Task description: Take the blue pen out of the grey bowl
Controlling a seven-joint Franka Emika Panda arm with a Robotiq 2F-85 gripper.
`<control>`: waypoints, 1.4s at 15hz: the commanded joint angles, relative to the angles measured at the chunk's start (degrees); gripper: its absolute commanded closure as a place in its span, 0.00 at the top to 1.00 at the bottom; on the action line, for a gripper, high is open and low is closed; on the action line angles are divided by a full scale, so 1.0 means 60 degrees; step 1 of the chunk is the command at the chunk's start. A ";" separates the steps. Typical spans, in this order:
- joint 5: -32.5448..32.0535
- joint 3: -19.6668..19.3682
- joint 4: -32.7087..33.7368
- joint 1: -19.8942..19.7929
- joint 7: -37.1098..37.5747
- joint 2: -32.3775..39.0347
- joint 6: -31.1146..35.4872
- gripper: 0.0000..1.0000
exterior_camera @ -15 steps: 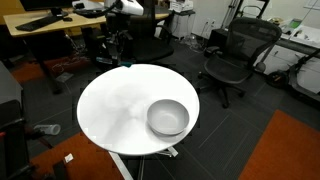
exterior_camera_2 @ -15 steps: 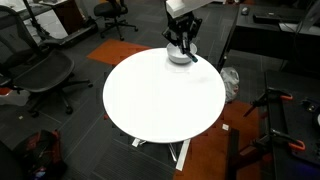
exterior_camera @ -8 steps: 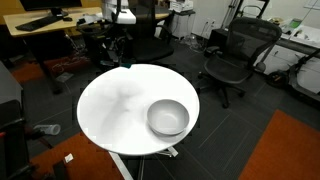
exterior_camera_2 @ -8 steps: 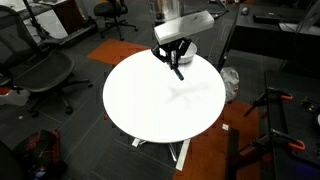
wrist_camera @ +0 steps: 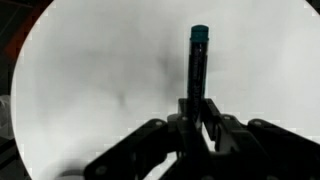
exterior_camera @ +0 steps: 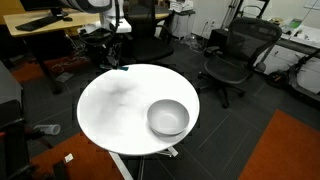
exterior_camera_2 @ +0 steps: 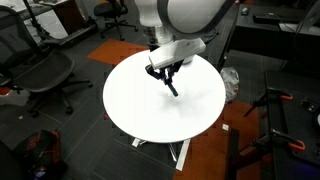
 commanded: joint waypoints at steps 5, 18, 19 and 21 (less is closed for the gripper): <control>0.0226 0.0210 0.0548 0.0274 0.0044 0.0885 0.0153 0.05; 0.0572 0.0540 0.1654 0.0767 0.0008 0.2138 -0.0076 0.05; 0.0616 0.0516 0.1765 0.0764 0.0006 0.2253 -0.0109 0.05; 0.0668 0.0465 0.1983 0.0693 -0.0043 0.2480 -0.0144 0.05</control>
